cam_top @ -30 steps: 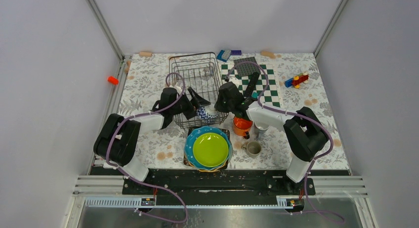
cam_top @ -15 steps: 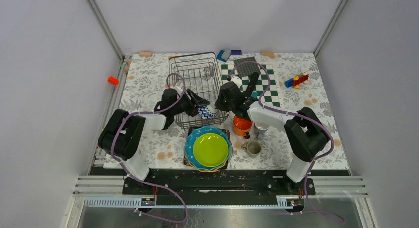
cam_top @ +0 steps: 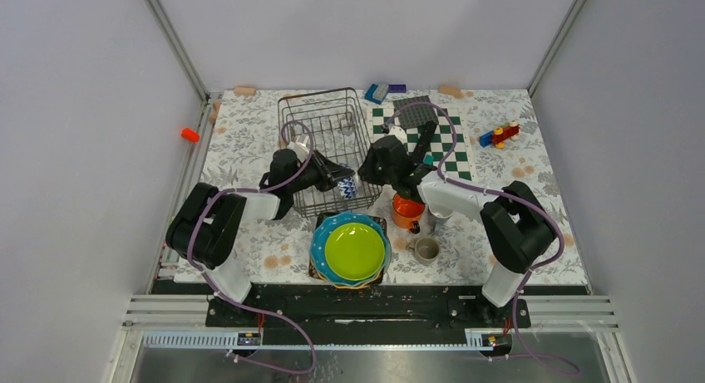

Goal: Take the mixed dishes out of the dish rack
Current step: Pick up the bowl from the dish rack, then place the bowl at the center of the board.

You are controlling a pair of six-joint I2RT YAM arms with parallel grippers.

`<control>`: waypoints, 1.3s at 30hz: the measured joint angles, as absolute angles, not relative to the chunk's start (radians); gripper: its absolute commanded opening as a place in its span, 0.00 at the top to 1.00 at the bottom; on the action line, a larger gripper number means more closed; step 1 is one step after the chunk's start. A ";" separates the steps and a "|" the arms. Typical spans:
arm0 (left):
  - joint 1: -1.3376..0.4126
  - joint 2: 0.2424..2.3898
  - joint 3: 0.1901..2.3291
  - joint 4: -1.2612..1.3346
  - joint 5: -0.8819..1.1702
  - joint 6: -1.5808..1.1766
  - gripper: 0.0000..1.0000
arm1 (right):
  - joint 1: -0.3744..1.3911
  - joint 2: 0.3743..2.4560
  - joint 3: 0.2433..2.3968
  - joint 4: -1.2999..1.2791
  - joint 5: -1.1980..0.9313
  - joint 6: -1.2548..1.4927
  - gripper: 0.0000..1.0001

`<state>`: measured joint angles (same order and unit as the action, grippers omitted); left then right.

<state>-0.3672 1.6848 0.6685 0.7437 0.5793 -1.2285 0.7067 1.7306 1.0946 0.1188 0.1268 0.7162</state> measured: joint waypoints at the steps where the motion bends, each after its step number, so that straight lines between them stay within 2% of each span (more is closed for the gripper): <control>1: -0.367 1.684 0.667 0.744 0.580 -1.227 1.00 | 0.707 1.731 1.094 0.118 0.126 0.715 0.64; 9: -0.366 1.600 0.672 0.673 0.580 -1.147 1.00 | 0.705 1.681 1.092 0.088 0.141 0.699 0.42; 13: -0.366 1.505 0.707 0.551 0.572 -1.049 1.00 | 0.705 1.629 1.086 0.085 0.146 0.680 0.22; 15: -0.366 1.451 0.727 0.489 0.568 -0.996 1.00 | 0.705 1.591 1.075 0.086 0.146 0.673 0.03; 16: -0.366 1.420 0.741 0.449 0.567 -0.963 1.00 | 0.706 1.564 1.065 0.088 0.150 0.663 0.01; 20: -0.376 1.319 0.810 0.297 0.545 -0.846 1.00 | 0.710 1.443 0.997 0.099 0.147 0.655 0.00; 24: -0.414 1.174 0.870 0.089 0.423 -0.711 1.00 | 0.714 1.288 0.893 0.106 0.185 0.649 0.00; 31: -0.462 0.888 0.884 -0.267 -0.006 -0.613 1.00 | 0.715 0.976 0.665 0.082 0.364 0.626 0.01; 36: -0.461 0.792 0.866 -0.543 -0.331 -0.713 1.00 | 0.715 0.775 0.552 0.010 0.503 0.617 0.00; 39: -0.461 0.751 0.819 -0.676 -0.430 -0.799 1.00 | 0.715 0.677 0.512 -0.039 0.586 0.614 0.00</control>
